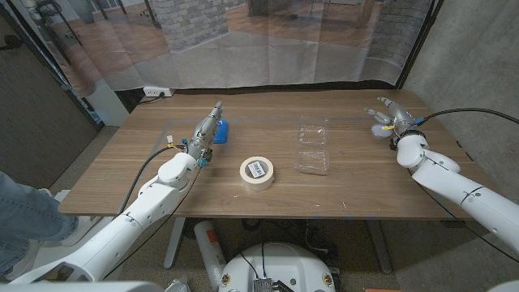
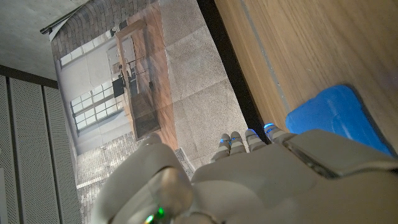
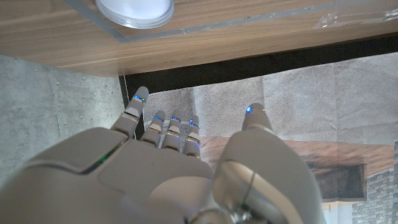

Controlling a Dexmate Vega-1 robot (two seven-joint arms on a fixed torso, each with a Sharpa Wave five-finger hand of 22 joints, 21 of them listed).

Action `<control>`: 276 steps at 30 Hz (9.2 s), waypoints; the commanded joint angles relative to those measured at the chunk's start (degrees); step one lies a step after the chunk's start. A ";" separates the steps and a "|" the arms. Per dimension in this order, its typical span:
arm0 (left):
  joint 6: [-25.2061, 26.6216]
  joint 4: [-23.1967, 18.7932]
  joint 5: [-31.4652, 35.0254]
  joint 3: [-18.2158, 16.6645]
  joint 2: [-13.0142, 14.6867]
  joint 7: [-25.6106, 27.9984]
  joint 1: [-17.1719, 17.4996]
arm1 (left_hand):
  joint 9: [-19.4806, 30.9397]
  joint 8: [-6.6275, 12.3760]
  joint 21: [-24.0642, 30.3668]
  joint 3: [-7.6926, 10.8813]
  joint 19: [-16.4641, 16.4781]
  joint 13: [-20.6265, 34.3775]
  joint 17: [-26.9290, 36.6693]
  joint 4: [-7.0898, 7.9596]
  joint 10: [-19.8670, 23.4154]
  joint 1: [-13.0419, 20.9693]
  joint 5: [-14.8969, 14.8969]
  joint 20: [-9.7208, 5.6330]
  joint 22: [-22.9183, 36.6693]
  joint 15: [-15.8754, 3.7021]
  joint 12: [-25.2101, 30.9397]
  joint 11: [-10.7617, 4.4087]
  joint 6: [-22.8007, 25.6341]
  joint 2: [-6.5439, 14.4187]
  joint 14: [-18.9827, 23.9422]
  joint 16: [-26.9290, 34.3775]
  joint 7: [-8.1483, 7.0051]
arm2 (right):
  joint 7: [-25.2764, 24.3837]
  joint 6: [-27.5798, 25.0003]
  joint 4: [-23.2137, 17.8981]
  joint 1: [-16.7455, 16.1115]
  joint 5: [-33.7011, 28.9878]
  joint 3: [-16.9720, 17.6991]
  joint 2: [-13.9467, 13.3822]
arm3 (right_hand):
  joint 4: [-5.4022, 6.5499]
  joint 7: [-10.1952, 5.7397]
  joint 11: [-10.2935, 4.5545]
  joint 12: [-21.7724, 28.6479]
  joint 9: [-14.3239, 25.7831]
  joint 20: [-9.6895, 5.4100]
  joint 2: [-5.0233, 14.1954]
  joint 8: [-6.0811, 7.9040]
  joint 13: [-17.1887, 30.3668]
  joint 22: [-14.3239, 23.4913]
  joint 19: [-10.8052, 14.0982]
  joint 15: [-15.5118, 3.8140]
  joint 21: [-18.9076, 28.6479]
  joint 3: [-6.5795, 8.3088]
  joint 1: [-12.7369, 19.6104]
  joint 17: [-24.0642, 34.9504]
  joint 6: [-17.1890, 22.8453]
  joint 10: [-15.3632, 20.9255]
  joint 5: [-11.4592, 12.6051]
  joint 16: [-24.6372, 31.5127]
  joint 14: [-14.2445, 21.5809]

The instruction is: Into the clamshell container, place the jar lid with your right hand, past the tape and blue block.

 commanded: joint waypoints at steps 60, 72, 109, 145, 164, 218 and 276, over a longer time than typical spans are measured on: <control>-0.74 0.03 -0.04 -0.39 0.27 -0.57 0.01 | 0.29 -0.32 -0.48 -0.60 -1.56 0.12 0.08 -0.05 -0.06 1.33 -0.09 -1.04 0.19 0.09 -0.36 0.24 0.53 1.12 -0.22 -0.35 0.08 | 6.28 -14.12 -1.41 5.31 -2.57 -5.56 -1.05 | -1.47 -0.07 1.15 -0.23 0.24 2.41 -2.81 -0.03 0.37 0.39 -0.79 1.88 -3.29 -0.47 2.58 0.09 -4.49 -2.33 1.70 0.37 -1.66; -0.34 -0.78 -0.12 -0.70 0.75 -0.12 0.60 | 0.29 -0.30 -0.49 -0.70 -1.52 0.12 0.09 -0.07 -0.14 1.40 -0.15 -0.85 0.19 0.14 -0.40 0.24 0.70 1.22 -0.15 -0.31 0.07 | 7.48 -14.86 -0.04 6.92 -3.01 -6.93 -0.58 | -1.45 -0.09 0.91 -0.14 0.26 2.37 -3.03 0.11 0.38 0.43 -0.41 1.82 -3.48 -0.55 2.79 0.10 -4.68 -2.38 1.96 0.50 -1.48; -0.80 -0.61 -0.25 -0.90 0.62 0.03 1.05 | 0.29 -0.29 -0.56 -0.96 -1.55 0.13 0.09 -0.11 -0.15 1.50 -0.28 -0.61 0.20 0.50 -0.42 0.59 1.00 1.41 -0.11 -0.29 0.29 | 14.16 -19.36 3.26 12.42 -5.06 -12.05 -0.28 | -1.25 0.36 1.79 0.15 0.32 2.22 -3.68 0.52 0.43 0.49 2.54 2.27 -3.63 -0.89 3.36 0.12 -5.00 -2.59 2.88 0.82 -0.57; -1.88 0.21 -0.73 -0.95 0.33 -0.56 1.83 | 0.30 -0.30 -0.62 -1.33 -1.64 0.13 0.10 -0.11 -0.12 1.50 -0.42 -0.44 0.22 0.50 -0.41 0.58 1.26 1.50 -0.20 -0.31 0.23 | 23.45 -26.25 3.89 18.15 -7.79 -17.24 -0.61 | -0.90 2.18 2.40 1.85 0.55 2.11 -2.90 1.38 0.78 0.52 8.80 0.31 -3.76 -0.58 5.04 0.45 -4.14 0.94 4.27 2.11 5.08; -1.53 0.53 -0.64 -0.65 0.11 -0.53 1.37 | 0.30 -0.19 -0.63 -1.57 -1.64 0.14 0.11 -0.11 0.83 1.52 -0.50 -0.21 0.23 0.56 -0.06 0.67 1.78 1.58 0.08 -0.20 0.32 | 26.01 -27.24 6.60 20.99 -8.14 -19.32 0.68 | -1.05 1.92 2.31 2.17 0.68 2.30 -2.43 0.76 1.04 0.55 10.20 0.47 -4.00 -0.13 6.11 0.60 -6.19 1.39 4.03 2.01 5.70; 0.92 1.82 -0.81 0.59 -0.10 -1.01 -0.13 | 0.31 -0.33 -0.63 -2.08 -1.66 0.19 0.15 -0.12 1.20 1.61 -0.65 0.59 0.28 0.77 -0.10 0.61 1.89 1.88 0.29 -0.20 0.25 | 26.94 -25.67 15.39 24.20 -7.06 -22.06 4.19 | -0.79 1.86 1.27 3.43 0.86 1.44 -0.64 1.80 1.57 0.63 17.12 -1.62 -3.53 0.89 7.64 0.87 -4.56 3.68 2.92 2.48 9.68; 1.27 5.06 -0.80 2.20 -1.85 -2.48 -2.63 | 0.32 -0.42 -0.66 -2.60 -1.91 0.21 0.18 -0.12 0.93 1.69 -0.74 1.45 0.34 0.61 -0.28 0.37 1.84 2.10 0.32 -0.20 0.03 | 24.01 -26.47 20.82 25.04 -5.34 -23.28 7.29 | -2.34 -0.37 -1.33 8.04 0.93 -7.58 2.77 3.68 2.41 0.77 29.72 -7.55 -2.78 6.44 20.16 1.62 3.16 15.30 -0.07 5.21 24.78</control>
